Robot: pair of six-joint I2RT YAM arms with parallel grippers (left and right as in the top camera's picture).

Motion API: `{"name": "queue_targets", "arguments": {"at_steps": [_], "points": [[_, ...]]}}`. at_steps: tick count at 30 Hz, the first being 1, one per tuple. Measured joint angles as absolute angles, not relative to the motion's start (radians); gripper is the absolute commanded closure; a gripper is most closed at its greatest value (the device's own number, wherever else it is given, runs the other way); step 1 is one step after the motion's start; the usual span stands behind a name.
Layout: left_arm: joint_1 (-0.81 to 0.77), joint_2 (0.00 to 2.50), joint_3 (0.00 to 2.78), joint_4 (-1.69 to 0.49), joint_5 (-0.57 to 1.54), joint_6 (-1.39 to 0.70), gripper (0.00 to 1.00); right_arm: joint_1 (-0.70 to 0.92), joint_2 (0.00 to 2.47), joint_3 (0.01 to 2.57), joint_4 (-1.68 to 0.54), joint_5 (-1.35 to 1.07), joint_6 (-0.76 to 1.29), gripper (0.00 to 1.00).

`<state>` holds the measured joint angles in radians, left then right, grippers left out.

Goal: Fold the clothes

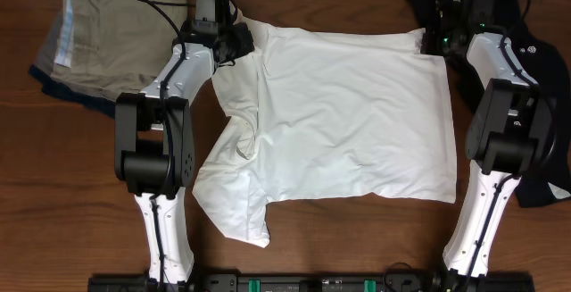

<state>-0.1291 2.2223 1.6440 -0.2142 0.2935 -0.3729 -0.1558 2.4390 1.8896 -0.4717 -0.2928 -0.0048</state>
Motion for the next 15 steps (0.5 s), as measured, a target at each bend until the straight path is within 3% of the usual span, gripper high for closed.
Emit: {"name": "queue_targets", "arguments": {"at_steps": [15], "points": [[-0.101,2.222,1.879,-0.179,0.179,-0.249,0.94,-0.156,2.439,1.890,-0.479,-0.293,-0.005,0.99]]}}
